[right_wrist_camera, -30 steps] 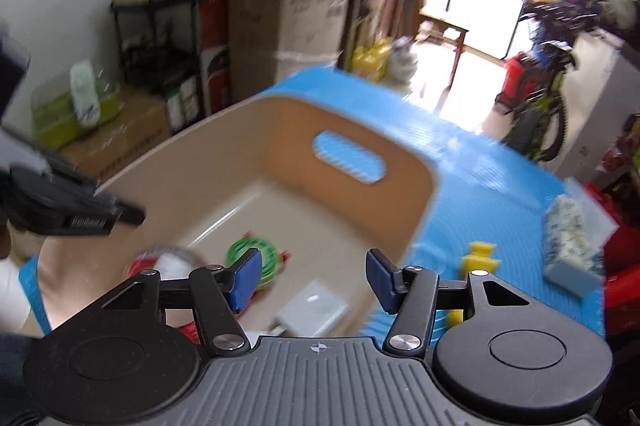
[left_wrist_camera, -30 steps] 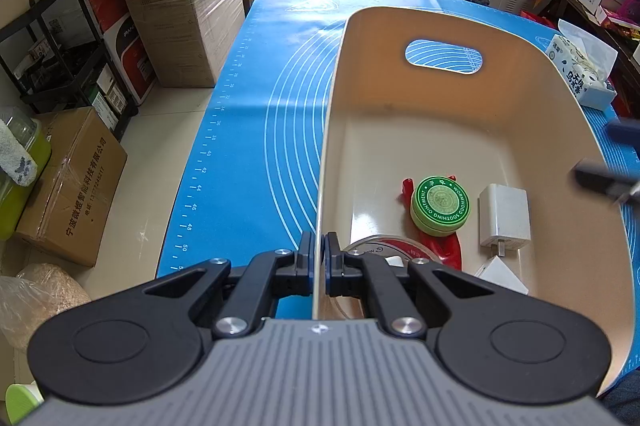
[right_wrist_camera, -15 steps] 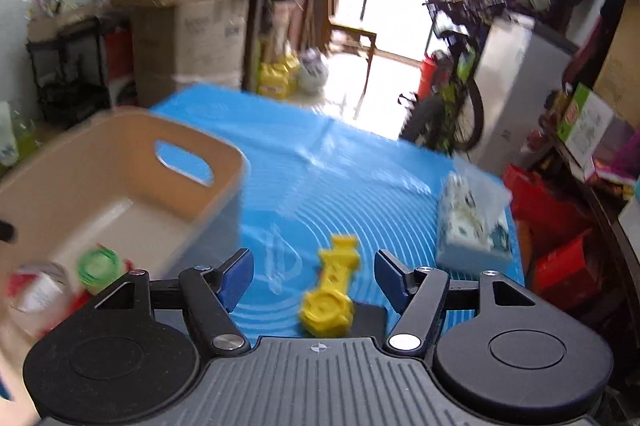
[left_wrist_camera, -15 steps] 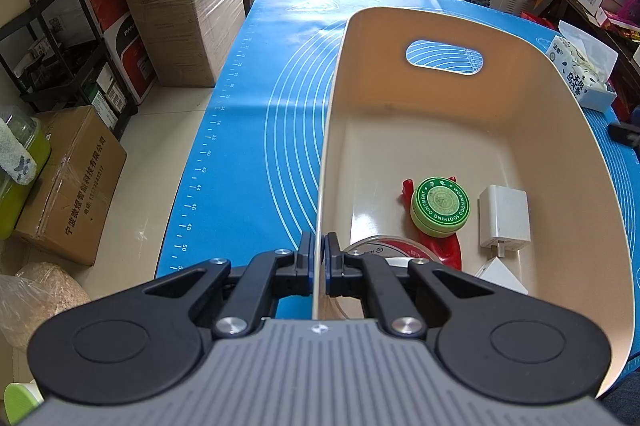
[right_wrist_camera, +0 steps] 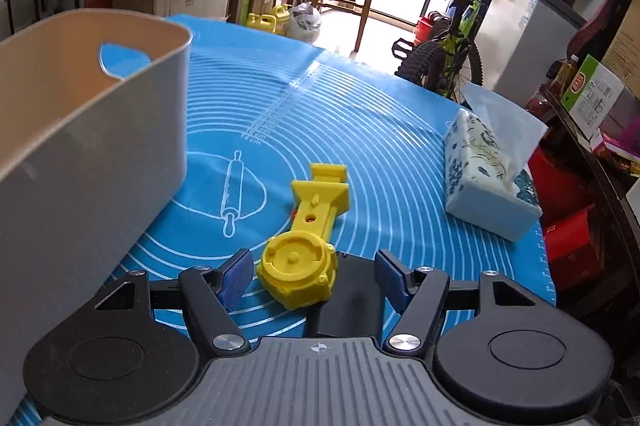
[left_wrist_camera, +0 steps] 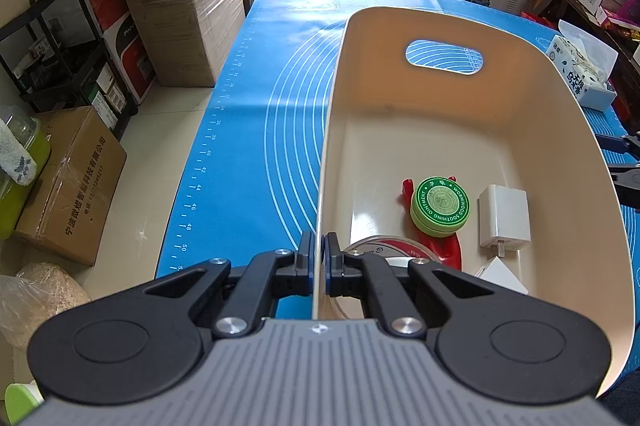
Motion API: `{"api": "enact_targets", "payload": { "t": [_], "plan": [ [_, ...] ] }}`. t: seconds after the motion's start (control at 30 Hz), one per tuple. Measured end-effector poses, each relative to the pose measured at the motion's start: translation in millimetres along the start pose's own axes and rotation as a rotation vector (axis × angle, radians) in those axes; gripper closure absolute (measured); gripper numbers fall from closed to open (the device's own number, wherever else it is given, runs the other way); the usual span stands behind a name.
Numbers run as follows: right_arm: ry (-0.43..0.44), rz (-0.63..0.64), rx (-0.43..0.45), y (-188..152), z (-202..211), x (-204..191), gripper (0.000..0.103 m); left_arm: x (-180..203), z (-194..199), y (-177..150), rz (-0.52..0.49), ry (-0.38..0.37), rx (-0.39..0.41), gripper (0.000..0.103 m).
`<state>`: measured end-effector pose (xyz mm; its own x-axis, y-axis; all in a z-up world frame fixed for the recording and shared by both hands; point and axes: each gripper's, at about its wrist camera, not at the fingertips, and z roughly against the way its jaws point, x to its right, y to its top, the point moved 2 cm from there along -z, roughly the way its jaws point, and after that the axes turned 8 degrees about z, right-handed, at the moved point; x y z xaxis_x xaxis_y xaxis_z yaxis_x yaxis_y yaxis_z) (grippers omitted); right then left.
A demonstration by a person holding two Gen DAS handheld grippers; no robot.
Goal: Organize rigid objects
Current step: 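Move the right tool to the yellow plastic part and close on it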
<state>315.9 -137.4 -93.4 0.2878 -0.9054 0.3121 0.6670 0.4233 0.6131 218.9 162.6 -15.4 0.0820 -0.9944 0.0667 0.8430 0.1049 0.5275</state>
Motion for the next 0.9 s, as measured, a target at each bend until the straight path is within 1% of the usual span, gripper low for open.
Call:
{"api": "enact_targets", "payload": {
  "t": [0.23, 0.33, 0.4, 0.43, 0.47, 0.73, 0.9],
  "plan": [
    [-0.034, 0.009, -0.016, 2.6, -19.9, -7.1, 0.032, -0.4, 0.0, 0.5, -0.002, 0.001, 0.0, 0.097],
    [-0.049, 0.007, -0.009, 5.1, -24.6, -9.0, 0.033, -0.4, 0.0, 0.5, -0.001, 0.0, 0.0, 0.097],
    [-0.043, 0.004, 0.0, 6.4, -24.9, -10.1, 0.042, -0.1, 0.0, 0.6, -0.001, 0.0, 0.0, 0.097],
    [-0.059, 0.016, 0.002, 6.7, -24.6, -12.2, 0.055, -0.5, 0.0, 0.5, -0.001, 0.0, 0.0, 0.097],
    [-0.071, 0.028, 0.0, 6.5, -24.4, -13.8, 0.055, -0.4, 0.0, 0.5, -0.001, 0.0, 0.0, 0.097],
    [-0.07, 0.018, 0.017, 2.3, -10.2, -11.7, 0.054, -0.4, -0.1, 0.5, -0.001, 0.0, 0.0, 0.096],
    [-0.026, 0.003, 0.056, 0.3, 15.5, -10.7, 0.055, 0.1, -0.1, 0.5, -0.001, 0.001, 0.0, 0.096]
  ]
}}
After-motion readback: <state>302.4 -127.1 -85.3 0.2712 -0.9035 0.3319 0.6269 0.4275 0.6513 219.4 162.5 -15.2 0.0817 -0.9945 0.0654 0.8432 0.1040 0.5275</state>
